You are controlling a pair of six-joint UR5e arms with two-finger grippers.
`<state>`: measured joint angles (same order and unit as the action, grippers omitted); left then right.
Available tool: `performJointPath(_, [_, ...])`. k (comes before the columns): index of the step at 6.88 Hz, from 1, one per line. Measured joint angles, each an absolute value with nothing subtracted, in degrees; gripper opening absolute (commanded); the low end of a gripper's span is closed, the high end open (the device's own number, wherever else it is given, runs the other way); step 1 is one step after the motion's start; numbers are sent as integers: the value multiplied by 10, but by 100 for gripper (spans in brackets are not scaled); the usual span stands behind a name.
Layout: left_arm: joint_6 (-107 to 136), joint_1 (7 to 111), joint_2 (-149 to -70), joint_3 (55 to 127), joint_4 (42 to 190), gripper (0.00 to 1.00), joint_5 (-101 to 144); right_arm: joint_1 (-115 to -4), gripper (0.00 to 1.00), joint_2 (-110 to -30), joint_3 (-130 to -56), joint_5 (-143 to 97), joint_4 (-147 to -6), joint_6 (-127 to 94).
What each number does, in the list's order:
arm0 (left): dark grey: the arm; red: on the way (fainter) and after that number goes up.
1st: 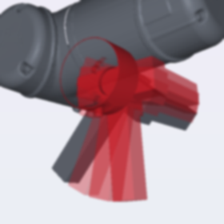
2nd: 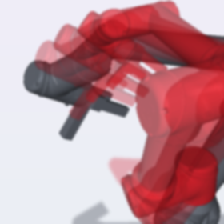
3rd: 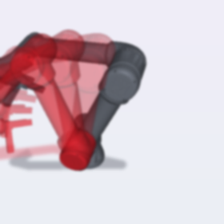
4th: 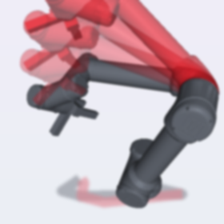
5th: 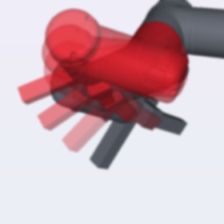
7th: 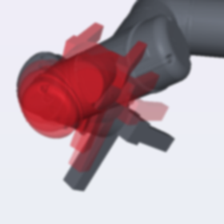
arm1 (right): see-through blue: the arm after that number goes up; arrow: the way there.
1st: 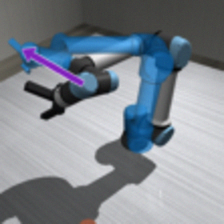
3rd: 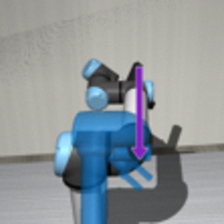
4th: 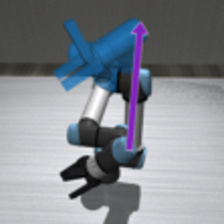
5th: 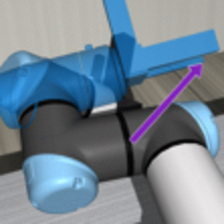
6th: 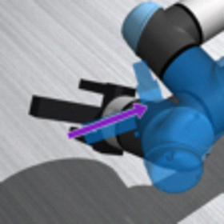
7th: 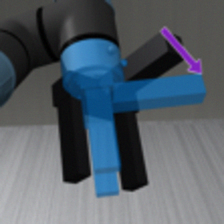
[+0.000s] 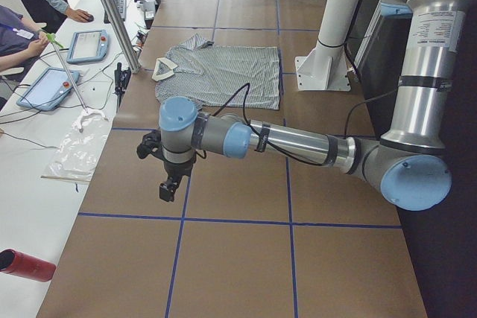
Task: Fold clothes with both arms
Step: 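Move the right arm from rest toward the shirt's sleeve nearest it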
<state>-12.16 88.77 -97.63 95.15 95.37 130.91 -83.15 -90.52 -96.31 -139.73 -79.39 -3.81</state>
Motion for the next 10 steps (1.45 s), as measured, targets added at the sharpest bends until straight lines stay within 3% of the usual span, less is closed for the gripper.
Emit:
performJointPath(3, [-76,811,-997,912,1139,100,1335,-733,100,-732,-893,-1377,-772,-221])
performJointPath(5, [20,780,-1035,881,1165,100,1338,-667,98,-640,-823,-1323,-686,-356])
performJointPath(8, [223,726,-1085,866,1192,100,1338,-571,98,-559,-665,-1224,-482,-511])
performJointPath(10, [306,700,-1106,868,1201,100,1338,-548,95,-545,-619,-1190,-462,-529])
